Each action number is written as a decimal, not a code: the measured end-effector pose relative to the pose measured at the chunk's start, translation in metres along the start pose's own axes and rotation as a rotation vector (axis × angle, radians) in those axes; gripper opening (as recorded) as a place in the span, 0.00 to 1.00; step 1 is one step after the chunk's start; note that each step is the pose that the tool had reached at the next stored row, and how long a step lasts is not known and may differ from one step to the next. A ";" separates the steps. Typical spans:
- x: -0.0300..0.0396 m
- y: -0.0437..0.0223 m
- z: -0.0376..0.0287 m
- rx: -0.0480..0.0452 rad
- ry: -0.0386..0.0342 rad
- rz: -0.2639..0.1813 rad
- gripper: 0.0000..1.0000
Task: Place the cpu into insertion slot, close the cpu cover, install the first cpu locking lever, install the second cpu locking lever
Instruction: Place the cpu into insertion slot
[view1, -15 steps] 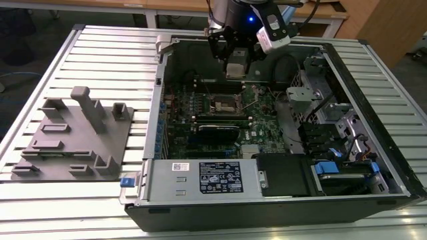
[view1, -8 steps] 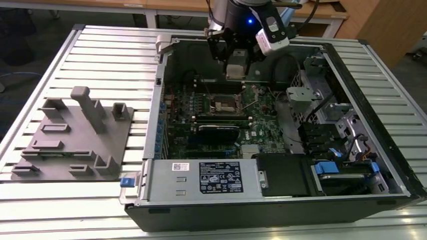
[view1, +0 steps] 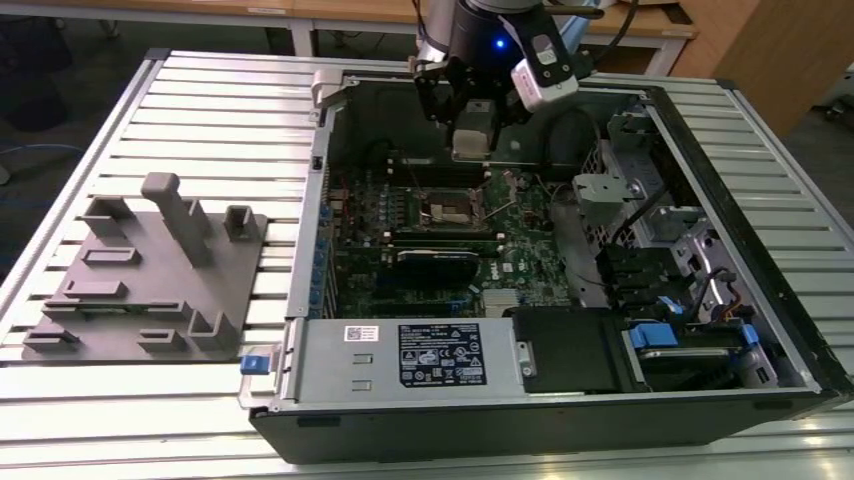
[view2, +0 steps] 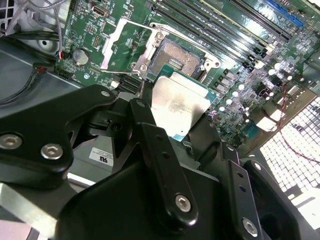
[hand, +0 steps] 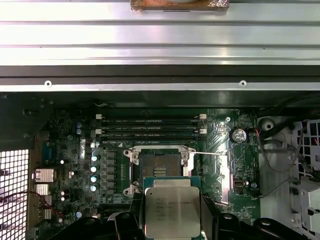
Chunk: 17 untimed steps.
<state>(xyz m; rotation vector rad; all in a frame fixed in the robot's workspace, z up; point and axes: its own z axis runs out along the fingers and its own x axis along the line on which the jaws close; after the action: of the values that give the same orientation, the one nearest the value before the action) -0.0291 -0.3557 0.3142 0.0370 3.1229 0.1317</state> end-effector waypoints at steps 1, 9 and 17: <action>0.0000 0.0000 0.0000 0.0000 0.0000 0.000 0.54; 0.0025 -0.0005 0.0061 -0.0005 -0.0121 -0.001 0.54; 0.0066 -0.0013 0.0149 -0.0004 -0.0135 -0.001 0.54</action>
<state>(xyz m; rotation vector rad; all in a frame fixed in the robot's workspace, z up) -0.0355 -0.3556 0.2991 0.0360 3.1094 0.1315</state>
